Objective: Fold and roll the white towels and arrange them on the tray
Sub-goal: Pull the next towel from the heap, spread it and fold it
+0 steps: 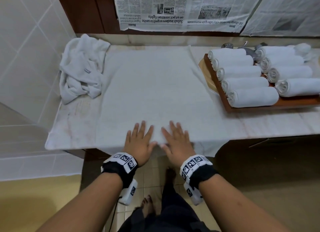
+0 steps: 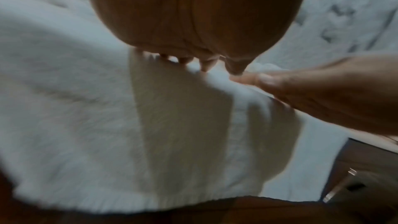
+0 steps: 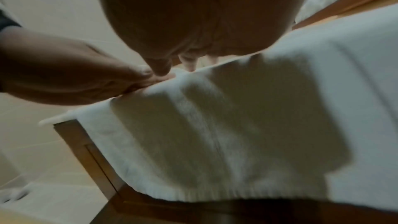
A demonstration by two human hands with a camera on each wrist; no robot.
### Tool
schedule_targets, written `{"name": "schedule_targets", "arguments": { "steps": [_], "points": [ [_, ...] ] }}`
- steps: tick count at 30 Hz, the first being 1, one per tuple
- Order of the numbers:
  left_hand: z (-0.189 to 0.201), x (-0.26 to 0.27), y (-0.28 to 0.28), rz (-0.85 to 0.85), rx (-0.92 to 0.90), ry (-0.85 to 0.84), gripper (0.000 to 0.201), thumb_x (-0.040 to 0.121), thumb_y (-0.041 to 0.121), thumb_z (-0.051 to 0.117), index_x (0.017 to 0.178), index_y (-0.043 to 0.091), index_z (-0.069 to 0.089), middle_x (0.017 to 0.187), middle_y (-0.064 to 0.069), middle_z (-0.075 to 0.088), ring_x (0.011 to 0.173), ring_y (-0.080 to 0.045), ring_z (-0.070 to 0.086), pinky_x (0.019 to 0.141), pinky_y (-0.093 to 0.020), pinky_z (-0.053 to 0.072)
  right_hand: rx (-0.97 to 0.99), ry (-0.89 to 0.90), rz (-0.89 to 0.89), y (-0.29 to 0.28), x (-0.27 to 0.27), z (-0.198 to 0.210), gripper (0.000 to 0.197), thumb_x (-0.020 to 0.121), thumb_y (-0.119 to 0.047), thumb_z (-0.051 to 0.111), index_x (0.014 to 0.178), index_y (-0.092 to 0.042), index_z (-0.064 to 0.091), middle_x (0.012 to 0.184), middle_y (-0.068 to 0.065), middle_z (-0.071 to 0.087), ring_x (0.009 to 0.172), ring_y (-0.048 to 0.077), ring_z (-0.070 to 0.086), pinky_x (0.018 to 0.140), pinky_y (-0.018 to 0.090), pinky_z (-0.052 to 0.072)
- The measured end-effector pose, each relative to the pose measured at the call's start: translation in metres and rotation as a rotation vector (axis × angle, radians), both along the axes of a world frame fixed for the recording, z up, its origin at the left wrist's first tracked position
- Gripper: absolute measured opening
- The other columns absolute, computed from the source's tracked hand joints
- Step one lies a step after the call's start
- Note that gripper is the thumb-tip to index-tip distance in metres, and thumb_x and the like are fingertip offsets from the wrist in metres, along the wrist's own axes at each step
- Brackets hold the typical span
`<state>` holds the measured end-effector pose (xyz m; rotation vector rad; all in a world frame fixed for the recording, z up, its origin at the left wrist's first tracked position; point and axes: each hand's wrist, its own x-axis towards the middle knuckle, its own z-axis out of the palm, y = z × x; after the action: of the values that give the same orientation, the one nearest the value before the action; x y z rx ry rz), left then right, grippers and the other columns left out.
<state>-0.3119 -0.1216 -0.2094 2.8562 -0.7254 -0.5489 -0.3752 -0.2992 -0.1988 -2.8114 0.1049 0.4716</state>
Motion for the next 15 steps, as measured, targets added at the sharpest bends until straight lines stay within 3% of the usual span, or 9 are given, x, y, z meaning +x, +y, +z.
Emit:
{"name": "schedule_targets", "arguments": {
  "steps": [3, 6, 10, 12, 15],
  "points": [
    [-0.013, 0.010, 0.044, 0.063, 0.050, -0.012, 0.064, 0.099, 0.059, 0.017, 0.154, 0.039, -0.011, 0.159, 0.004, -0.027, 0.150, -0.022, -0.016, 0.120, -0.046, -0.002, -0.049, 0.063, -0.022, -0.024, -0.004, -0.012, 0.064, 0.104, -0.050, 0.028, 0.156, -0.041, -0.009, 0.158, -0.006, -0.031, 0.149, 0.019, -0.023, 0.120, 0.047, -0.011],
    [-0.015, 0.023, 0.100, 0.232, 0.050, -0.028, 0.068, 0.099, 0.058, 0.027, 0.155, 0.039, -0.005, 0.162, 0.002, -0.019, 0.151, -0.024, -0.009, 0.119, -0.049, 0.003, -0.132, 0.078, -0.302, -0.083, -0.013, -0.013, 0.066, 0.102, -0.058, 0.023, 0.156, -0.039, -0.010, 0.162, -0.003, -0.026, 0.151, 0.022, -0.017, 0.120, 0.050, -0.007],
    [-0.005, 0.039, 0.116, 0.420, 0.075, 0.048, 0.066, 0.100, 0.057, 0.021, 0.157, 0.033, -0.005, 0.162, -0.004, -0.023, 0.151, -0.029, -0.013, 0.121, -0.052, 0.001, -0.143, 0.159, -0.553, -0.112, 0.007, 0.004, 0.071, 0.102, -0.057, 0.025, 0.159, -0.027, -0.004, 0.165, 0.003, -0.019, 0.152, 0.026, -0.013, 0.121, 0.055, 0.000],
    [0.001, 0.042, 0.093, 0.404, 0.051, -0.023, 0.068, 0.099, 0.058, 0.015, 0.157, 0.028, -0.003, 0.161, -0.007, -0.023, 0.150, -0.032, -0.012, 0.119, -0.053, 0.003, -0.170, 0.100, -0.461, -0.079, 0.029, 0.012, 0.070, 0.102, -0.053, 0.030, 0.159, -0.025, 0.001, 0.166, 0.005, -0.014, 0.152, 0.028, -0.011, 0.122, 0.055, 0.002],
    [0.012, 0.035, 0.040, 0.167, 0.004, -0.038, 0.080, 0.084, 0.064, 0.000, 0.156, 0.029, -0.006, 0.161, -0.006, -0.024, 0.150, -0.032, -0.014, 0.119, -0.052, 0.003, -0.075, 0.035, -0.107, -0.008, 0.048, 0.019, 0.066, 0.103, -0.048, 0.034, 0.159, -0.030, 0.003, 0.166, 0.004, -0.014, 0.152, 0.027, -0.013, 0.120, 0.052, 0.000]
  ]
}}
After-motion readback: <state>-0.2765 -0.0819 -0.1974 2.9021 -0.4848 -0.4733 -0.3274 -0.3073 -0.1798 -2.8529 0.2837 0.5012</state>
